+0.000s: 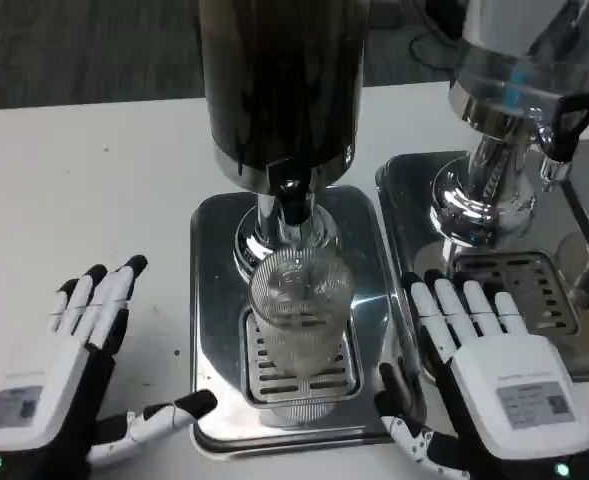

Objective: Grasp the cup under the faucet to collect the drink, then remove the cup.

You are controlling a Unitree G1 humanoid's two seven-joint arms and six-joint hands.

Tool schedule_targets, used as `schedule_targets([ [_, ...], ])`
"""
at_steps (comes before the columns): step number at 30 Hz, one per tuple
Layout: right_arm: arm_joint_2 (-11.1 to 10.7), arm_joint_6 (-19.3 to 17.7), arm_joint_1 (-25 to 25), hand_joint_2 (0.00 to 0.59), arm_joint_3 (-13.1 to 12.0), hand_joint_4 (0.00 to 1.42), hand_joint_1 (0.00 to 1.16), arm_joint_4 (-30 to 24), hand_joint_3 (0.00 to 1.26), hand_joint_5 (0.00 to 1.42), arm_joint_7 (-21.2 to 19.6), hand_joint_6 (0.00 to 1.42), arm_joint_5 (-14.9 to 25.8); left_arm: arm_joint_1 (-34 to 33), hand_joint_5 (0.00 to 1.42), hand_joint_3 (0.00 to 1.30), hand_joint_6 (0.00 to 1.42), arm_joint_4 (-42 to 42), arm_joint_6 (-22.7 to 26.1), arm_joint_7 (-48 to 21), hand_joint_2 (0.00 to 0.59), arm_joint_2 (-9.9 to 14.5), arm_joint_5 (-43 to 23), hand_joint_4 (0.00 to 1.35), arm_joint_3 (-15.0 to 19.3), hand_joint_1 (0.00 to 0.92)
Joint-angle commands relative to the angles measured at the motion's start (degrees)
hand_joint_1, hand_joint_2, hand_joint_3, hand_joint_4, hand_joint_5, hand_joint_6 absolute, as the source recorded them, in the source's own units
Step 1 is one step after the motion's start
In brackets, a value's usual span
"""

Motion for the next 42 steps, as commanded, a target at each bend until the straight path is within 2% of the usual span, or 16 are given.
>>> schedule_targets([
  [1, 0.2, -0.8, 0.0, 0.32, -0.6, 0.0, 0.36, -1.7, 0.0, 0.0, 0.5, 0.0, 1.8, -0.6, 0.0, 0.0, 0.0, -1.6, -12.6, -1.2, 0.064, 1.5, -7.6, 0.0, 4.1, 0.0],
  [2, 0.2, -0.8, -0.1, 0.318, -0.7, 0.0, 0.36, -1.7, 0.0, 0.0, 0.5, 0.0, 1.9, -0.9, 0.0, 0.0, 0.0, -1.5, -15.0, -2.6, 0.073, 1.5, -9.5, 0.0, 4.7, 0.0],
  [5, 0.5, -0.8, -0.2, 0.316, -0.8, 0.0, 0.36, -1.7, 0.0, 0.0, 0.2, 0.0, 2.5, -2.9, 0.0, 0.0, 0.0, -1.1, -22.2, -12.1, 0.078, 1.7, -21.8, 0.0, 4.9, 0.0],
  [7, 0.8, -0.7, -0.2, 0.316, -0.8, 0.0, 0.36, -1.7, 0.0, 0.0, 0.2, 0.0, 2.7, -3.9, 0.0, 0.0, 0.0, -0.9, -24.7, -19.4, 0.08, 1.4, -30.6, 0.0, 4.6, 0.0],
  [8, 1.1, -0.7, -0.3, 0.316, -0.7, 0.0, 0.36, -1.7, 0.0, 0.0, 0.2, 0.0, 2.8, -4.7, 0.0, 0.0, 0.0, -1.6, -25.3, -25.2, 0.08, 1.7, -37.2, 0.0, 3.6, 0.0],
  [11, 1.6, -0.4, -0.3, 0.318, -0.5, 0.0, 0.35, -1.7, 0.0, 0.0, 0.5, 0.0, 2.7, -6.5, 0.01, 0.0, 0.0, -5.0, -24.2, -42.4, 0.082, 2.1, -54.9, 0.0, 1.7, 0.0],
  [13, 2.0, -0.4, -0.3, 0.319, -0.5, 0.0, 0.35, -1.6, 0.0, 0.0, 0.3, 0.01, 2.9, -6.8, 0.02, 0.0, 0.0, -8.0, -21.5, -51.3, 0.083, 2.1, -62.3, 0.0, 1.8, 0.0],
  [15, 2.3, -0.4, -0.3, 0.32, -0.7, 0.0, 0.35, -1.4, 0.0, 0.0, 0.3, 0.01, 3.5, -6.7, 0.02, 0.0, 0.0, -9.8, -19.1, -57.5, 0.083, 1.5, -66.1, 0.0, 2.9, 0.0],
  [21, 3.2, -0.5, -0.3, 0.321, -0.4, 0.0, 0.37, -0.9, 0.0, 0.0, 0.1, 0.03, 4.1, -7.7, 0.05, 0.0, 0.02, -14.0, -9.9, -69.8, 0.085, 0.0, -70.1, 0.0, 4.8, 0.0],
  [27, 4.3, 0.0, 0.3, 0.321, 0.0, 0.0, 0.37, -1.0, 0.0, 0.0, -0.4, 0.03, 3.9, -10.7, 0.06, 0.0, 0.03, -15.0, -2.7, -76.8, 0.087, -3.3, -69.3, 0.0, 6.8, 0.0],
  [33, 5.6, 0.3, 0.8, 0.33, 0.2, 0.0, 0.38, -0.7, 0.0, 0.0, -0.9, 0.04, 4.0, -13.5, 0.1, 0.0, 0.06, -13.8, -0.2, -79.5, 0.09, -6.1, -66.3, 0.0, 8.7, 0.0],
  [42, 6.2, 0.7, 1.0, 0.335, 0.0, 0.0, 0.39, -0.4, 0.0, 0.0, -0.8, 0.05, 4.5, -15.8, 0.15, 0.01, 0.09, -14.8, 1.6, -82.5, 0.091, -9.2, -62.7, 0.0, 8.7, 0.0],
])
